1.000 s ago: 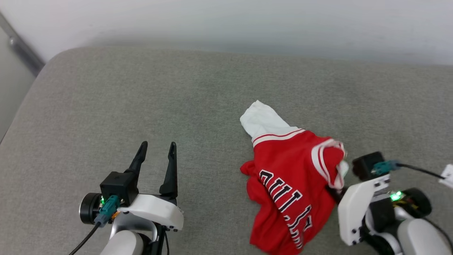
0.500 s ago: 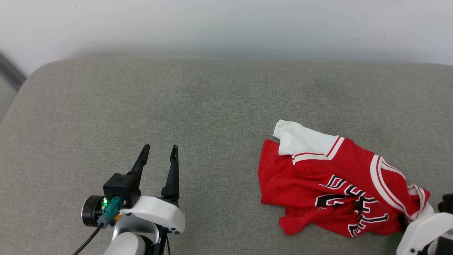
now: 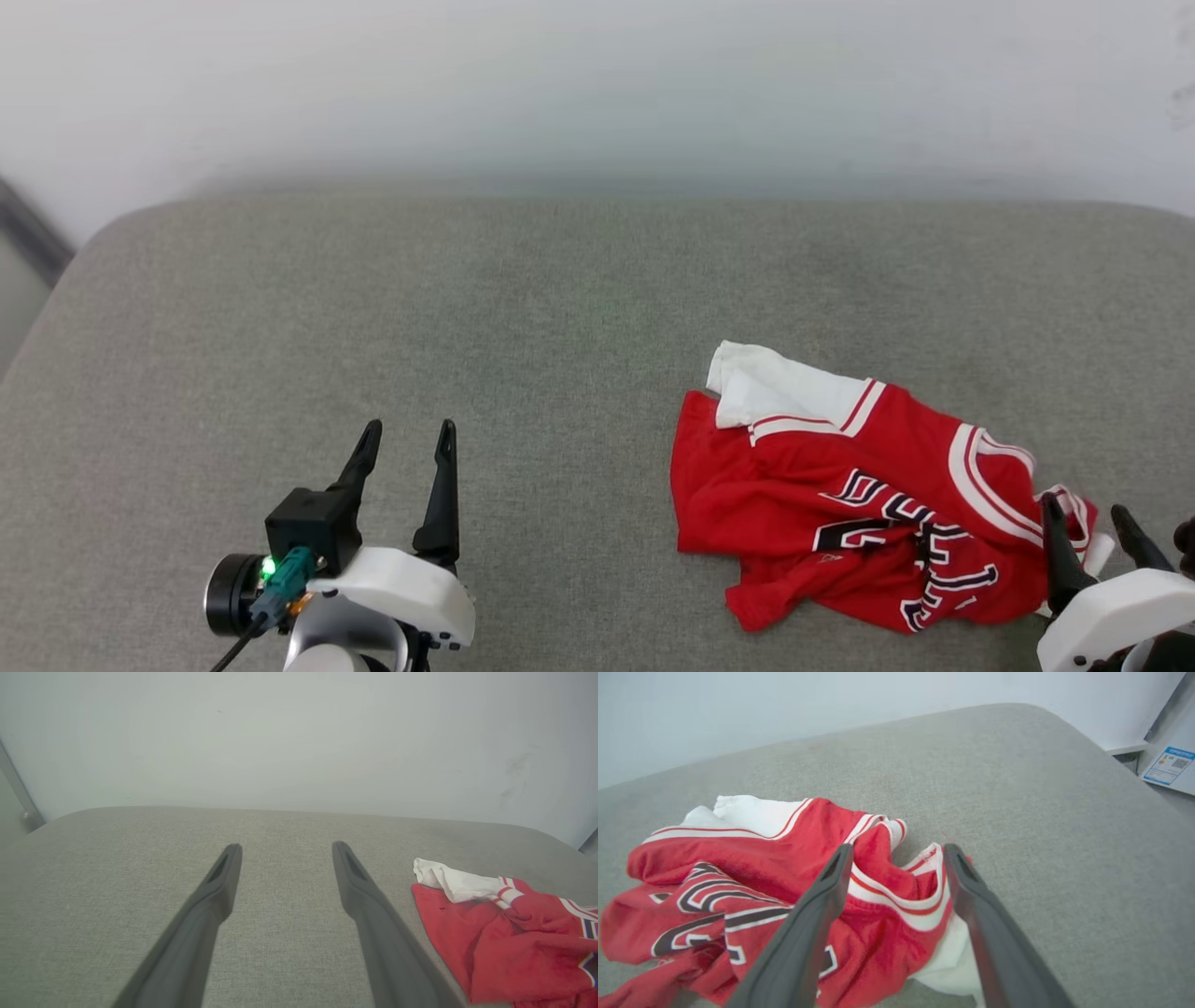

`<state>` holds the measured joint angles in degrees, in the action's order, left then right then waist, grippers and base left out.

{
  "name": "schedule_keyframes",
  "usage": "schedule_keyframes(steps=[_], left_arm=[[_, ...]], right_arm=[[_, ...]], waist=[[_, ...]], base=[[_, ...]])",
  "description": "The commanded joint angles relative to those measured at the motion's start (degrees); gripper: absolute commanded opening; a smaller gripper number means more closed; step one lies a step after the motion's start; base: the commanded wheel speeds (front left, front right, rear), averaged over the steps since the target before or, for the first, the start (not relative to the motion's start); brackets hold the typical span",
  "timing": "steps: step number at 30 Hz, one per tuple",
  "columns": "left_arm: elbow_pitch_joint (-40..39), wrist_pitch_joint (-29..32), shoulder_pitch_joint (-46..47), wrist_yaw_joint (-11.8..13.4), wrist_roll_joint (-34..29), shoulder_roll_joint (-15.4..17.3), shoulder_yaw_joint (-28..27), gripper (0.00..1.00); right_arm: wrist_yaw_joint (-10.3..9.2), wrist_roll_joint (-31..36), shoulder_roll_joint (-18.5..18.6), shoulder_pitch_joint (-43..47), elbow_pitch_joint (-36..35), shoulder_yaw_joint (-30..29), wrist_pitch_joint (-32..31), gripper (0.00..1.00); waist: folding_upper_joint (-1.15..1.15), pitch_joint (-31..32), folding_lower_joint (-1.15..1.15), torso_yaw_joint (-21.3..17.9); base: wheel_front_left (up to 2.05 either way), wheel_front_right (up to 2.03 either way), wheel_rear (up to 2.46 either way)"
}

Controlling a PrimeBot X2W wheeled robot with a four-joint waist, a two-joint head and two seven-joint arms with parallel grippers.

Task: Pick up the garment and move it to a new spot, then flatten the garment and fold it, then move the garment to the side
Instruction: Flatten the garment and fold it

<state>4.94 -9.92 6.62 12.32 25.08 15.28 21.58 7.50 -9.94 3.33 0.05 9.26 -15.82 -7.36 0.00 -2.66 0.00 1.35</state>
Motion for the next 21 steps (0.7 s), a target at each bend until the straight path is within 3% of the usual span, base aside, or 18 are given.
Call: schedule_keyframes(steps=[1,6,11,16,21], left_arm=[[-0.25,0.08,-0.67,0.35,0.20,0.15,-0.15,1.00],[-1.20,0.69,-1.97,1.18,0.20,0.65,-0.21,1.00],[-2.06,1.27,-2.57,1.52,0.16,1.00,0.07,1.00],[-2.78,1.30,-1.48,1.52,-0.14,0.99,0.51,1.00],[-2.57,0.83,0.11,0.94,-0.13,0.77,0.82,1.00]], right_arm=[[-0.02,0.34,-0.21,0.81,-1.19,0.22,0.46,1.00],[-0.03,-0.34,-0.45,3.10,-4.83,0.74,-3.41,1.00],[-0.02,-0.93,-0.38,2.97,-6.17,1.08,-15.25,1.00],[-0.02,-1.29,2.95,0.10,-7.19,4.02,-25.50,1.00],[-0.02,-1.77,6.98,-3.97,-5.92,7.46,-30.68,1.00]], waist=[[0.00,0.97,0.00,-0.43],[0.00,2.41,0.00,-1.32],[0.00,2.80,0.00,-1.64],[0.00,1.28,0.00,-1.09],[0.00,-1.72,0.00,0.43]], base=[[0.00,0.00,0.00],[0.00,0.00,0.00],[0.00,0.00,0.00],[0.00,0.00,0.00],[0.00,0.00,0.00]])
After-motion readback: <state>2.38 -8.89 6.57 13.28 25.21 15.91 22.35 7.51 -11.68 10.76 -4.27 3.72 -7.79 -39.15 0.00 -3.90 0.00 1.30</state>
